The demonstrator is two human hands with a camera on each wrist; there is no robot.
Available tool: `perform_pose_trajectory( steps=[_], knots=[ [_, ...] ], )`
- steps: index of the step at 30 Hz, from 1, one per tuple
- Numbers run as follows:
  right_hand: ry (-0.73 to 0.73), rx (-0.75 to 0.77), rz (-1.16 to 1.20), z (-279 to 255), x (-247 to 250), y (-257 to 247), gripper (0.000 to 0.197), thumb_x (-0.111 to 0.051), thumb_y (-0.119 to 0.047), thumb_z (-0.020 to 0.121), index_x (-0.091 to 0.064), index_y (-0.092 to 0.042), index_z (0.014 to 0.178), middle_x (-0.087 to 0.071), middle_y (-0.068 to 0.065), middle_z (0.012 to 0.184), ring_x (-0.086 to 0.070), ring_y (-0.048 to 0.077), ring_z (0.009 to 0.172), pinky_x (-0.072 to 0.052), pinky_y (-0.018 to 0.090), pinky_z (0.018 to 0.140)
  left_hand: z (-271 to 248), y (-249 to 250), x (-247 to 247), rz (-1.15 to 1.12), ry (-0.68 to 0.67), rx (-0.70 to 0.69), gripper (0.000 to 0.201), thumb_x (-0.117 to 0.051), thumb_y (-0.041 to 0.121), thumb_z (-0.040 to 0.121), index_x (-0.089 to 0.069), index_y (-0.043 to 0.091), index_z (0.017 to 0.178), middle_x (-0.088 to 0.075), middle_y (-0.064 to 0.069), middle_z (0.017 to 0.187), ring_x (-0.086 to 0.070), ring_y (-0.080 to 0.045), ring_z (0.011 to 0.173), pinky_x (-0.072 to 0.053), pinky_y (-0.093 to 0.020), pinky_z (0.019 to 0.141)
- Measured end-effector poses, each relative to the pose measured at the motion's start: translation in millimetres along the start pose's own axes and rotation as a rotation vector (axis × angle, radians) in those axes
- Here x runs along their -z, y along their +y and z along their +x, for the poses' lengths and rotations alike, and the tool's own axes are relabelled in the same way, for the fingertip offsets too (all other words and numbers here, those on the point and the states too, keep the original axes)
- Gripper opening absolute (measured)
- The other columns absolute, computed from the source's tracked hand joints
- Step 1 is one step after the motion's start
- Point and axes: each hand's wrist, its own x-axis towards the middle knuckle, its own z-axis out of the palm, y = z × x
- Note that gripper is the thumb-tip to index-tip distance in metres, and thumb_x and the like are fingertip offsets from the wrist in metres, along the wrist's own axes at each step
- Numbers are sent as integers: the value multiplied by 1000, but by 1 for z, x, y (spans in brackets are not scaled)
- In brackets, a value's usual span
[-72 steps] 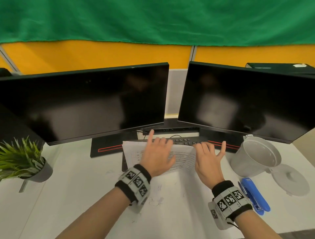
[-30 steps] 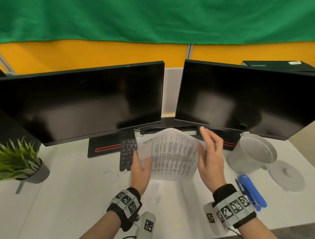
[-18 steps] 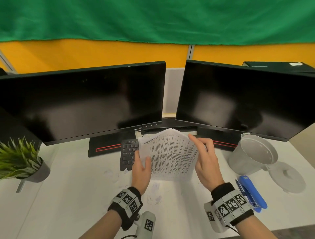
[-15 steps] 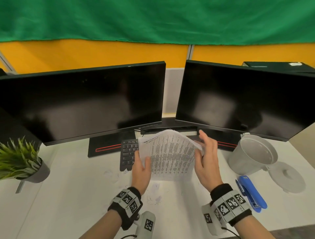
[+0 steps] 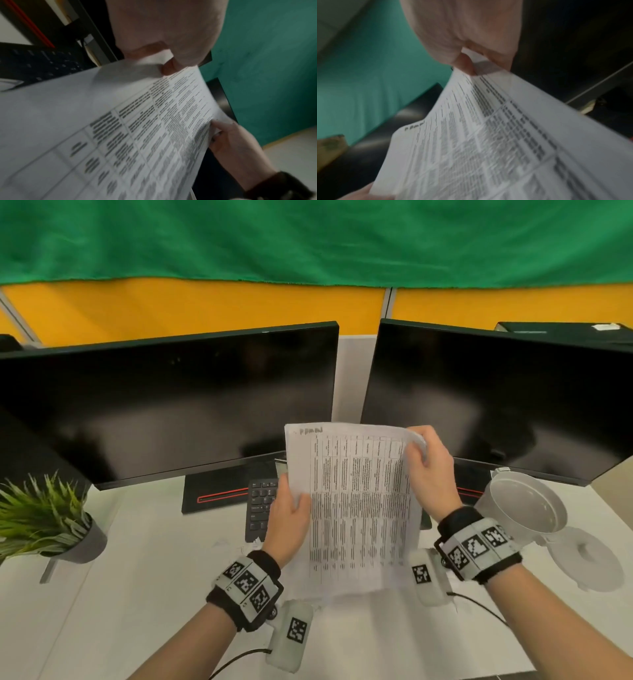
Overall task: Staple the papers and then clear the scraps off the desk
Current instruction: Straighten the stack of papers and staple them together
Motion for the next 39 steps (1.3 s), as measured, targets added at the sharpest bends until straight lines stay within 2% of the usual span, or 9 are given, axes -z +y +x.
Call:
perform_pose_trajectory(
  steps=[4, 6, 11, 18, 23, 28, 34, 37, 39],
  knots=[
    [-235, -286, -111, 12, -19, 48, 21, -39, -12, 94, -50, -14, 112, -58, 3, 96, -59, 16, 88, -49, 27, 66, 10, -32, 1, -18, -121, 308, 41, -40, 10, 96, -34, 19, 136, -52, 4, 127, -53, -18, 116, -43, -38, 101],
    [-329, -473, -150, 5, -32, 77, 32, -40, -13, 93, -47, -14, 124, -59, 10, 112, -59, 23, 101, -52, 38, 80, 13, -56, -1, -3, -171, 455, 41, -40, 9, 95, -35, 16, 135, -52, -5, 131, -52, -26, 120, -42, -46, 105],
    [-458, -697, -132, -16, -52, 105, 52, -41, -2, 91, -30, -9, 142, -36, 17, 146, -39, 31, 130, -35, 43, 108, 23, -119, -10, 28, -274, 691, 56, -47, 16, 79, -36, 7, 133, -53, -19, 127, -55, -35, 115, -45, -53, 101],
    [-513, -765, -146, -15, -63, 107, 52, -42, 4, 89, -28, 0, 140, -34, 20, 146, -31, 32, 135, -27, 39, 109, 46, -79, -16, 65, -28, 557, 57, -29, 37, 100, -12, 12, 148, -22, -10, 155, -23, -29, 143, -22, -47, 117],
    [-521, -797, -93, -13, -69, 113, 43, -40, 1, 90, -37, -4, 132, -54, 12, 118, -49, 22, 103, -42, 37, 93, 56, -87, -17, 117, -9, 515, 48, -24, 26, 102, -20, 8, 147, -26, -11, 154, -24, -28, 143, -18, -43, 119],
    [-451, -867, -67, -17, -78, 123, 39, -45, 0, 87, -42, -3, 126, -54, 11, 120, -51, 24, 111, -44, 39, 96, 57, -100, -14, 143, 8, 506, 45, -24, 26, 102, -30, 4, 141, -35, -16, 148, -33, -30, 138, -24, -46, 116],
    [-429, -907, -18, -12, -89, 148, 38, -45, -3, 82, -52, 0, 119, -61, 21, 117, -60, 33, 104, -48, 48, 96, 54, -107, -9, 161, 20, 540, 44, -28, 25, 101, -31, 4, 140, -38, -15, 145, -36, -32, 135, -28, -45, 114],
    [-416, -940, -16, -10, -90, 136, 43, -45, -2, 84, -46, 0, 126, -55, 18, 125, -54, 33, 113, -45, 42, 98, 55, -112, -10, 192, 30, 565, 43, -31, 19, 99, -33, 4, 139, -42, -16, 143, -40, -33, 131, -32, -44, 112],
    [-412, -954, 2, -12, -86, 121, 32, -44, -1, 87, -51, 3, 118, -58, 19, 113, -56, 31, 104, -46, 36, 86, 56, -115, -11, 224, 49, 543, 39, -31, 16, 99, -36, 3, 136, -47, -16, 138, -45, -33, 127, -35, -42, 108]
  ],
)
